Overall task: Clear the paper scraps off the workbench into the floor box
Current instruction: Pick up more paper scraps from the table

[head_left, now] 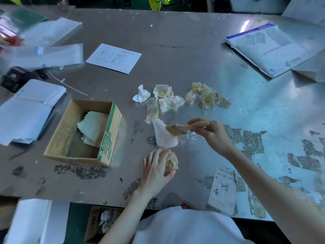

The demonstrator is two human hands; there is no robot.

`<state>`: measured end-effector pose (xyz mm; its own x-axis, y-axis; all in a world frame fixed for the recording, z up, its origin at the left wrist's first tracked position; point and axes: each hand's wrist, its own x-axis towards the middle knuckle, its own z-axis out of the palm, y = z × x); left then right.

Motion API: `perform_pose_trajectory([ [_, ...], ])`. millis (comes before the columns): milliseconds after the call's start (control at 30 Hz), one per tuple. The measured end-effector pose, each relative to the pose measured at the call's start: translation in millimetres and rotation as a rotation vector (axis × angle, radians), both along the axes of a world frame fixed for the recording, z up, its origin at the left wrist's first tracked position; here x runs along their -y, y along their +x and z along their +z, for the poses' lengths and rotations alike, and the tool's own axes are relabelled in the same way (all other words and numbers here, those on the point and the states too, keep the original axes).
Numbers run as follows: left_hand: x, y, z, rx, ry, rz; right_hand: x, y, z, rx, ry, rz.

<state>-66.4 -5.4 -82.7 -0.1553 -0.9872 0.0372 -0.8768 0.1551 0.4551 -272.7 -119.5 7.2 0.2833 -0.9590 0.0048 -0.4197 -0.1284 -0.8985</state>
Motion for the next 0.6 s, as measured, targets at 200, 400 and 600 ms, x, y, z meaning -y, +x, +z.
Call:
perform_pose_trajectory([
  [200,3.4,9.1,-0.5,-0.027,-0.004,0.120,6.8,8.2,1.8,0.038,-0.113,-0.087],
  [400,11.0,11.6,0.6,-0.011,0.034,0.185,19.9,33.2,-5.7,-0.131,-0.142,0.132],
  [600,11.2,12.1,-4.0,-0.014,0.060,0.264,6.3,34.1,-6.4,-0.098,-0.067,0.186],
])
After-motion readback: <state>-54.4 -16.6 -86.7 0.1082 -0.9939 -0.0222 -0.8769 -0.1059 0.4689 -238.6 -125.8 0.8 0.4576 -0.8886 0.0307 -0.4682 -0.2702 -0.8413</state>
